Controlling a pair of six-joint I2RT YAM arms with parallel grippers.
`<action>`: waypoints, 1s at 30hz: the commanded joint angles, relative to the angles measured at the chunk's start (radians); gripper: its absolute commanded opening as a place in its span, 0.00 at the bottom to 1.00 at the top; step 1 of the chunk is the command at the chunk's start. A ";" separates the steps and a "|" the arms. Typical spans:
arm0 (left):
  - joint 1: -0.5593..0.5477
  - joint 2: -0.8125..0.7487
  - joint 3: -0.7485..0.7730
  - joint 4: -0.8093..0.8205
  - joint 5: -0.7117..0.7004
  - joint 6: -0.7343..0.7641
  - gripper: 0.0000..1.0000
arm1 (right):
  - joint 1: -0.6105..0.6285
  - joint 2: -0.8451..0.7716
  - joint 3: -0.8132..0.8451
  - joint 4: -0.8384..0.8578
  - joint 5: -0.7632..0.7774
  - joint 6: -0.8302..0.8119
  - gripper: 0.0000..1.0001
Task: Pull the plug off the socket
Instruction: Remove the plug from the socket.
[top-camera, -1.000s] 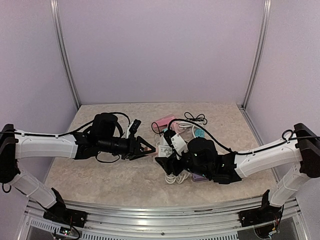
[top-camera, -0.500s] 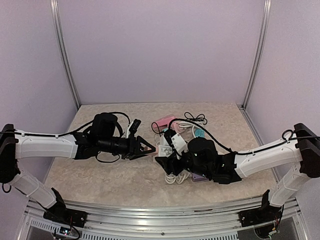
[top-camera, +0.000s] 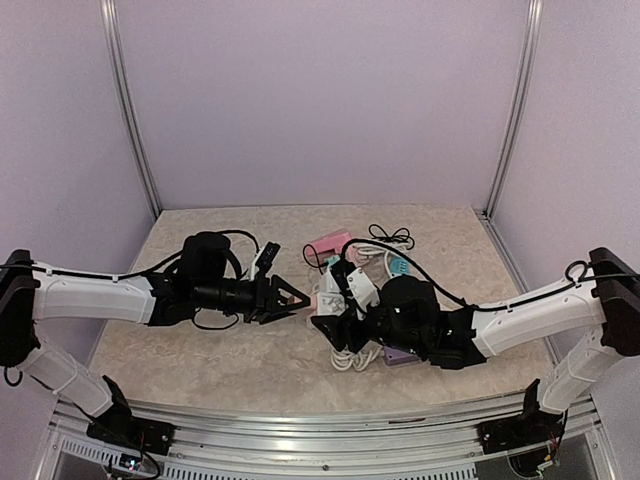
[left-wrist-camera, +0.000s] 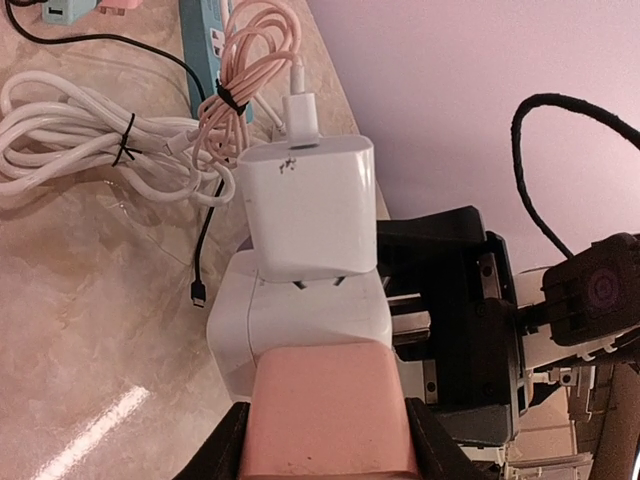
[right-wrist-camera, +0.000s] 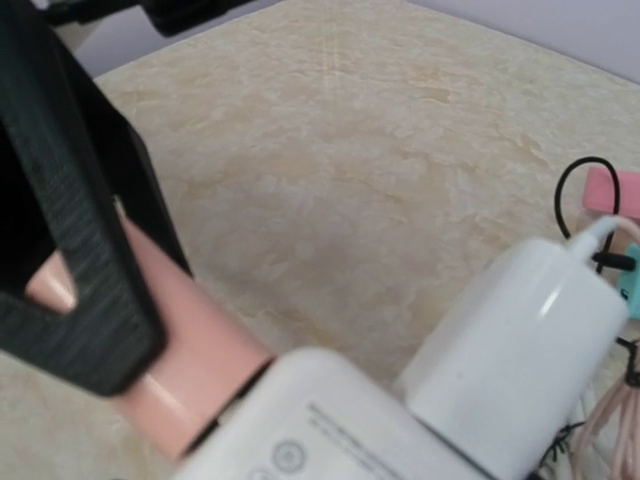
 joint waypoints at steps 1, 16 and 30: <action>0.007 -0.031 -0.016 0.061 0.047 0.020 0.17 | -0.011 -0.071 0.017 0.177 -0.039 0.030 0.00; -0.028 -0.001 0.115 -0.263 -0.177 0.089 0.17 | 0.031 0.037 0.175 -0.061 0.194 -0.002 0.00; -0.029 -0.024 0.083 -0.186 -0.103 0.090 0.17 | 0.031 -0.005 0.111 0.030 0.106 0.019 0.00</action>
